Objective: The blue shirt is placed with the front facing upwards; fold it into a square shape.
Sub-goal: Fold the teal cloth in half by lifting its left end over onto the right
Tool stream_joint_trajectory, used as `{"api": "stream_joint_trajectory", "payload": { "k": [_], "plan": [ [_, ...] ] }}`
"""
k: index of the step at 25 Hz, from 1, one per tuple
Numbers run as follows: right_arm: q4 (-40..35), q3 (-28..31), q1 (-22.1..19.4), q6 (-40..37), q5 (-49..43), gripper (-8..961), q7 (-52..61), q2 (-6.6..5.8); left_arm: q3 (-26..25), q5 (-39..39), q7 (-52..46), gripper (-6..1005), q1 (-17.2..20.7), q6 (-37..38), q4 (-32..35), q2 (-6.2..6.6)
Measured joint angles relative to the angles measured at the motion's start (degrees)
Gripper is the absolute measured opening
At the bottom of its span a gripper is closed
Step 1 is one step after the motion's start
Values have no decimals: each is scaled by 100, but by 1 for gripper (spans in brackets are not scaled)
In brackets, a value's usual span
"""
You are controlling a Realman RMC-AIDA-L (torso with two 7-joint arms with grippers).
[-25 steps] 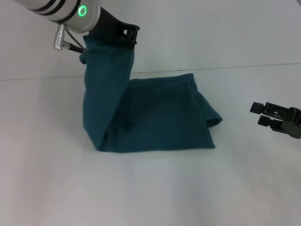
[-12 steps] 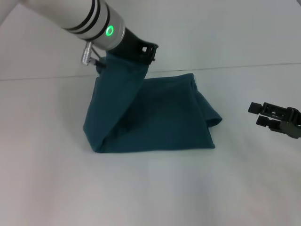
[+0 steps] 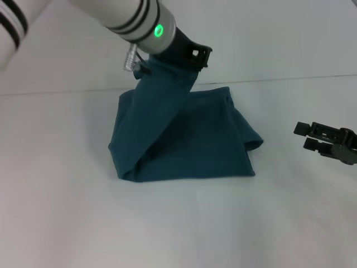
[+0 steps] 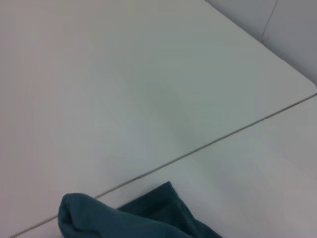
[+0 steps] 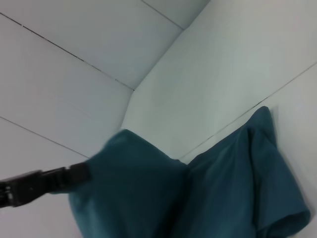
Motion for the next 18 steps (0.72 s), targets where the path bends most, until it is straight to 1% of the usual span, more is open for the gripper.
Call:
{"api": "stream_joint_trajectory", "payload": {
  "k": [2, 5, 7, 9, 13, 18],
  "plan": [
    [1, 0, 0, 0, 0, 863, 0, 0, 2, 9, 0, 52, -113, -264, -377, 14],
    [3, 0, 0, 0, 0, 863, 0, 0, 17, 35, 21, 52, -209, -451, -625, 36],
    [3, 0, 0, 1, 0, 863, 0, 0, 177, 43, 63, 55, -222, -495, -650, 35],
    [3, 0, 0, 8, 0, 863, 0, -1, 538, 40, 85, 58, -224, -586, -655, 21],
    [21, -4, 10, 35, 0, 863, 0, 8, 902, 2, 66, 64, -202, -794, -661, 0],
    [65, -8, 21, 53, -7, 863, -5, 14, 962, -86, 13, 72, -175, -887, -626, -8]
  ]
}}
